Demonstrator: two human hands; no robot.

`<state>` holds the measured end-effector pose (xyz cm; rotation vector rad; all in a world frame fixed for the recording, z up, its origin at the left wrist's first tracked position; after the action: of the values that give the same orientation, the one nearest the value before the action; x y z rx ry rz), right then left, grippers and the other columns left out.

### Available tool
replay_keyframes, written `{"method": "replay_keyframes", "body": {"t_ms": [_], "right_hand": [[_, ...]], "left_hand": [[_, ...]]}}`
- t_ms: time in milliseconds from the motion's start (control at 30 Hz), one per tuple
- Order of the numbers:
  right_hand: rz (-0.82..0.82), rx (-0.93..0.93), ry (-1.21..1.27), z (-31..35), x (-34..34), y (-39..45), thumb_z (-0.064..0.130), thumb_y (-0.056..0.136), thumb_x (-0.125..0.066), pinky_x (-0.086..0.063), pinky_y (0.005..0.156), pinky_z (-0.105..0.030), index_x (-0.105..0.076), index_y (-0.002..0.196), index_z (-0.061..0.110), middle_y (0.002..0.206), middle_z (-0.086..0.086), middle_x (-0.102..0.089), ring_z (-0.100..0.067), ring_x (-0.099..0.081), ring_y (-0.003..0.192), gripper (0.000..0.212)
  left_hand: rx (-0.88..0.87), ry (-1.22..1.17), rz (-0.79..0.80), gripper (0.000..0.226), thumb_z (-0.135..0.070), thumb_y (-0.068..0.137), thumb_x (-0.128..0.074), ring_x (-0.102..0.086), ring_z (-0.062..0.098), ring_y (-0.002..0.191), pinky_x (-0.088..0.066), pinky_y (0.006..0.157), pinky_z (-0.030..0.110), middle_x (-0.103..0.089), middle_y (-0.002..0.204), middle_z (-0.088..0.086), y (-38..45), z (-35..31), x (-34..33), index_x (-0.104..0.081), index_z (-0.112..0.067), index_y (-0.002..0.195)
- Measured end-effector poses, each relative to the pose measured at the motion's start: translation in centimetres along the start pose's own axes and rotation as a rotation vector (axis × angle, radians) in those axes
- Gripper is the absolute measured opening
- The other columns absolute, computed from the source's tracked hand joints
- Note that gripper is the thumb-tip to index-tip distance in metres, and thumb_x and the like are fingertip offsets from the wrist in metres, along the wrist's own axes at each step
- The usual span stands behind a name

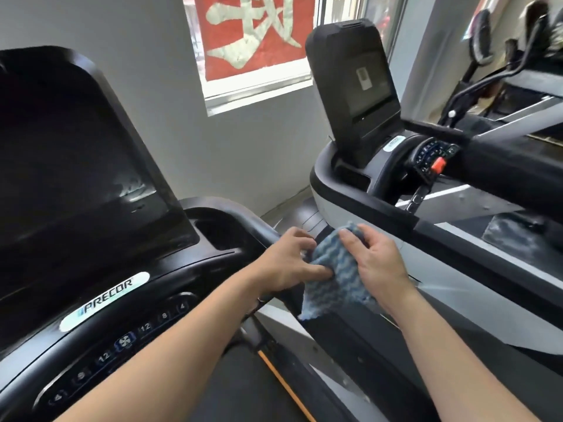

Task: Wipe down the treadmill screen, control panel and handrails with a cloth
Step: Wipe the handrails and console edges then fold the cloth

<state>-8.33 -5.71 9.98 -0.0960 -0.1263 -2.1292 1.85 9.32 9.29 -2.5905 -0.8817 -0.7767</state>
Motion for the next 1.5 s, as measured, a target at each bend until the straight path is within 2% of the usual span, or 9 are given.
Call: {"method": "replay_keyframes", "body": {"t_ms": [200,367,500,600,700,933,1067,1300,1500], "right_hand": [[0.196,-0.32,0.63,-0.2,1.6,-0.4,0.03,0.108,-0.059,-0.055,0.098,-0.061,-0.062,0.133,-0.004,0.13,-0.037,-0.064,-0.048,-0.068,0.114,0.043],[0.287,-0.475,1.086,-3.0,2.2,-2.4,0.079,0.099,-0.039,-0.028,0.124,-0.061,-0.036,0.16,0.004,0.159,-0.031,-0.041,-0.047,-0.04,0.148,0.097],[0.127,-0.441,0.836,-6.5,3.3,-4.1,0.042,0.108,-0.052,-0.043,0.115,-0.055,-0.044,0.157,0.008,0.145,-0.027,-0.059,-0.042,-0.058,0.135,0.06],[-0.023,-0.398,0.689,-7.9,5.6,-4.2,-0.001,0.097,-0.063,-0.058,0.092,-0.053,-0.039,0.155,0.035,0.131,-0.024,-0.07,-0.037,-0.071,0.113,0.073],[-0.102,-0.357,0.47,-8.2,6.8,-4.8,-0.011,0.099,-0.057,-0.062,0.07,-0.046,-0.053,0.142,0.038,0.112,-0.025,-0.075,-0.036,-0.076,0.095,0.065],[-0.137,-0.183,0.157,-9.5,9.1,-5.5,-0.015,0.094,-0.061,-0.058,0.095,-0.033,-0.075,0.123,0.027,0.119,0.004,-0.075,-0.016,-0.071,0.111,0.054],[-0.063,-0.314,-0.283,-14.2,9.0,-4.8,-0.001,0.084,-0.07,-0.052,0.098,-0.024,-0.071,0.124,0.034,0.12,0.012,-0.07,0.003,-0.067,0.096,0.053],[0.018,-0.391,-0.788,-17.3,8.2,-4.2,0.027,0.096,-0.057,-0.047,0.094,-0.031,-0.059,0.136,0.028,0.127,0.003,-0.043,-0.02,-0.057,0.113,0.04],[0.324,-0.27,-1.08,-18.9,5.7,-3.8,0.064,0.096,-0.054,-0.032,0.116,-0.049,-0.023,0.161,0.031,0.162,0.0,-0.032,-0.027,-0.035,0.144,0.079]], "left_hand": [[-0.03,-0.45,0.239,0.02,-0.022,0.087,-0.085,-0.07,0.028,0.095,-0.057,0.089,0.048,-0.072,0.104,0.022,0.3,-2.5,0.0,-0.072,-0.017,0.102],[-0.003,-0.881,0.253,0.023,0.001,0.097,-0.067,-0.071,0.034,0.1,-0.057,0.089,0.043,-0.071,0.116,0.024,1.3,-3.1,-2.4,-0.07,-0.01,0.116],[0.071,-0.719,0.229,0.04,-0.004,0.096,-0.068,-0.071,0.038,0.104,-0.055,0.101,0.057,-0.07,0.119,0.03,2.3,-1.4,-4.1,-0.06,-0.012,0.134],[0.119,-0.495,0.223,0.05,-0.008,0.097,-0.07,-0.076,0.033,0.1,-0.06,0.093,0.053,-0.078,0.104,0.011,2.6,-0.3,-5.1,-0.055,-0.028,0.14],[0.16,-0.461,0.23,0.058,-0.005,0.099,-0.067,-0.075,0.024,0.092,-0.058,0.08,0.044,-0.078,0.097,0.002,2.8,0.2,-6.5,-0.054,-0.045,0.138],[0.023,-0.314,0.298,0.06,0.013,0.094,-0.054,-0.069,0.011,0.114,-0.056,0.087,0.025,-0.072,0.124,-0.008,4.2,-0.5,-8.7,-0.067,-0.033,0.13],[0.107,0.006,0.354,0.064,0.0,0.084,-0.061,-0.07,0.011,0.095,-0.056,0.071,0.022,-0.073,0.114,-0.005,6.5,2.9,-11.5,-0.064,-0.046,0.129],[0.061,0.39,0.344,0.069,0.008,0.078,-0.053,-0.047,-0.001,0.13,-0.023,0.096,-0.003,-0.052,0.143,-0.016,8.9,6.6,-15.3,-0.062,-0.025,0.138],[-0.054,0.684,0.313,0.06,-0.006,0.08,-0.052,-0.045,0.026,0.128,-0.046,0.105,0.039,-0.045,0.152,-0.012,10.4,6.9,-15.2,-0.058,-0.029,0.135]]}}
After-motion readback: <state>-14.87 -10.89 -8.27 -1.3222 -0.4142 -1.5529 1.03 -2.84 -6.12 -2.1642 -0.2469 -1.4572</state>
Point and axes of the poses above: each hand's wrist, its own y-axis towards the middle knuckle, its own x-axis out of the back of the hand, z = x × y, the point moved 5 cm from there along y, towards the middle knuckle
